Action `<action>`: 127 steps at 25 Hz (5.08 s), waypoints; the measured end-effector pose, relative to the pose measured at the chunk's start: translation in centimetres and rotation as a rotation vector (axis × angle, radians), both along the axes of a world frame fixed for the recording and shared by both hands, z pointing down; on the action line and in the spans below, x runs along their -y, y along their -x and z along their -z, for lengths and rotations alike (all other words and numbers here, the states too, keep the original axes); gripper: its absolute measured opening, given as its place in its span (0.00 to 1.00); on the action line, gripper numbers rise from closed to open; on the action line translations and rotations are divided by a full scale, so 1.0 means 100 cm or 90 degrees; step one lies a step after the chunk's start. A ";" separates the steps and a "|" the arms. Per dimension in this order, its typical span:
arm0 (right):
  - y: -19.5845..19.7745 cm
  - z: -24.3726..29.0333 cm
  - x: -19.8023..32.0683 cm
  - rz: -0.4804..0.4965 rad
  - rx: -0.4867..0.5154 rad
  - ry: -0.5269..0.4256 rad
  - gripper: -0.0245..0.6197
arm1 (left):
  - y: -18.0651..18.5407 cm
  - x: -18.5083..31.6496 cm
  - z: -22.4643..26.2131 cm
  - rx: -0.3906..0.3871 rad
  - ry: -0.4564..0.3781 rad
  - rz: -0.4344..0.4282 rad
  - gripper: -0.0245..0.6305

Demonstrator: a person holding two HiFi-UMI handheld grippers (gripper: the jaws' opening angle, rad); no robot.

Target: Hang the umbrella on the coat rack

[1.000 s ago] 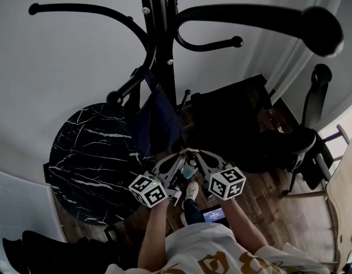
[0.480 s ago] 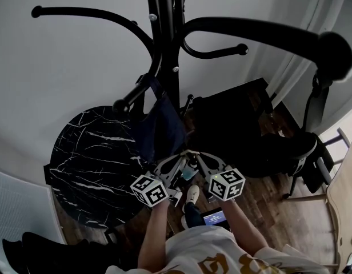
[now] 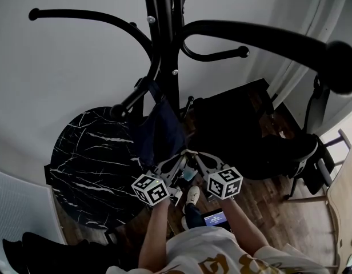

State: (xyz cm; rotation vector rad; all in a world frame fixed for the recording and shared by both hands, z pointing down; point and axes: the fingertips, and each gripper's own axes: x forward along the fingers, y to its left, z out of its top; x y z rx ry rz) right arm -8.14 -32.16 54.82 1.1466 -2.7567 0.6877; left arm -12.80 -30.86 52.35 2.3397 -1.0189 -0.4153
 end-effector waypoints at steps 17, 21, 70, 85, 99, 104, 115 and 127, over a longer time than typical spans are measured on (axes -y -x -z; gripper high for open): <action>0.018 -0.012 0.008 0.025 -0.031 0.003 0.06 | 0.000 0.011 -0.009 0.018 0.016 -0.010 0.07; 0.028 -0.017 0.003 0.045 -0.083 -0.025 0.06 | -0.002 0.012 -0.011 0.035 0.024 -0.015 0.07; -0.014 0.021 -0.093 0.036 -0.115 -0.093 0.06 | -0.004 -0.077 -0.001 0.290 -0.012 0.084 0.07; -0.050 0.042 -0.141 0.078 -0.072 -0.110 0.06 | -0.034 -0.122 -0.001 0.353 0.017 0.126 0.07; -0.084 0.060 -0.184 0.077 -0.051 -0.143 0.06 | -0.057 -0.172 0.026 0.336 -0.014 0.192 0.07; -0.093 0.059 -0.193 0.080 -0.057 -0.146 0.06 | -0.059 -0.183 0.030 0.309 -0.025 0.212 0.07; -0.103 0.055 -0.198 0.076 -0.065 -0.142 0.05 | -0.062 -0.191 0.037 0.278 -0.037 0.224 0.07; -0.100 0.053 -0.200 0.083 -0.058 -0.135 0.05 | -0.056 -0.195 0.045 0.281 -0.060 0.243 0.07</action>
